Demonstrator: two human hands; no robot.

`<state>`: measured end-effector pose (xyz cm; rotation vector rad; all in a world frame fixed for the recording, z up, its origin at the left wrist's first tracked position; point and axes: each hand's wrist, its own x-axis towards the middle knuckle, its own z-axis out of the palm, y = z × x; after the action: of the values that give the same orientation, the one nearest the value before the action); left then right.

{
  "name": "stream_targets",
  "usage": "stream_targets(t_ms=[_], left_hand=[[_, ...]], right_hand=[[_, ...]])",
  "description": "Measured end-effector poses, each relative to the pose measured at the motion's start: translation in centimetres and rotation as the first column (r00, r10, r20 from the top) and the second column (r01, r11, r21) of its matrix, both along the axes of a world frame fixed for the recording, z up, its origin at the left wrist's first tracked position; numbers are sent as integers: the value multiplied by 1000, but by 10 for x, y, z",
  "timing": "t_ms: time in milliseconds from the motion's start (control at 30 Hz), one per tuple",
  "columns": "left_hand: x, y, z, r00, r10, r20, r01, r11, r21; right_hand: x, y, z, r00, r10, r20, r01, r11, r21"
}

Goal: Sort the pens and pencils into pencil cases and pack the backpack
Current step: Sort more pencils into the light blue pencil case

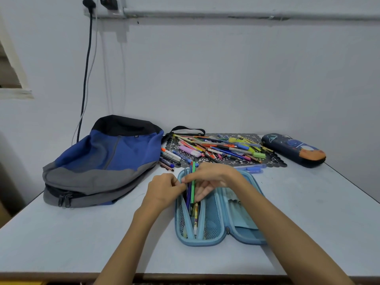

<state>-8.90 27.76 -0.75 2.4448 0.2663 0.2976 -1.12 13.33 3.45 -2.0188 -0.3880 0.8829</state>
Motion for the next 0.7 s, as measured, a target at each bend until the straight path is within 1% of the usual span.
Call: stream_targets(t_ms=[67, 133, 267, 367, 433, 500, 567, 633, 700], left_hand=[[0, 0, 0, 1000, 0, 0, 0, 1000, -8], [1, -1, 0, 1000, 2, 1, -2, 1000, -7], [1, 0, 0, 1000, 0, 1, 0, 1000, -15], [0, 0, 1, 1000, 0, 1, 0, 1000, -26], [-1, 0, 2, 1000, 0, -4, 0, 1000, -30], [-1, 0, 3, 1000, -5, -10, 4, 999, -38], [-1, 0, 4, 1000, -6, -12, 5, 999, -40], [-2, -1, 5, 1000, -2, -19, 2, 999, -39], [-3, -1, 6, 1000, 1, -26, -2, 999, -41]], right_hand=[[2, -4, 3, 999, 22, -28, -22, 1000, 6], [5, -6, 3, 999, 39, -23, -39, 999, -5], [4, -7, 7, 997, 49, 53, -46, 997, -67], [12, -7, 8, 984, 11, 178, 7, 995, -99], [19, -6, 5, 949, -87, 303, 103, 994, -37], [25, -3, -2, 882, -160, 443, 166, 986, 26], [28, 3, -8, 839, -141, 526, 158, 987, 13], [28, 10, -12, 829, -90, 552, 128, 991, -31], [28, 14, -13, 816, -73, 573, 121, 992, -45]])
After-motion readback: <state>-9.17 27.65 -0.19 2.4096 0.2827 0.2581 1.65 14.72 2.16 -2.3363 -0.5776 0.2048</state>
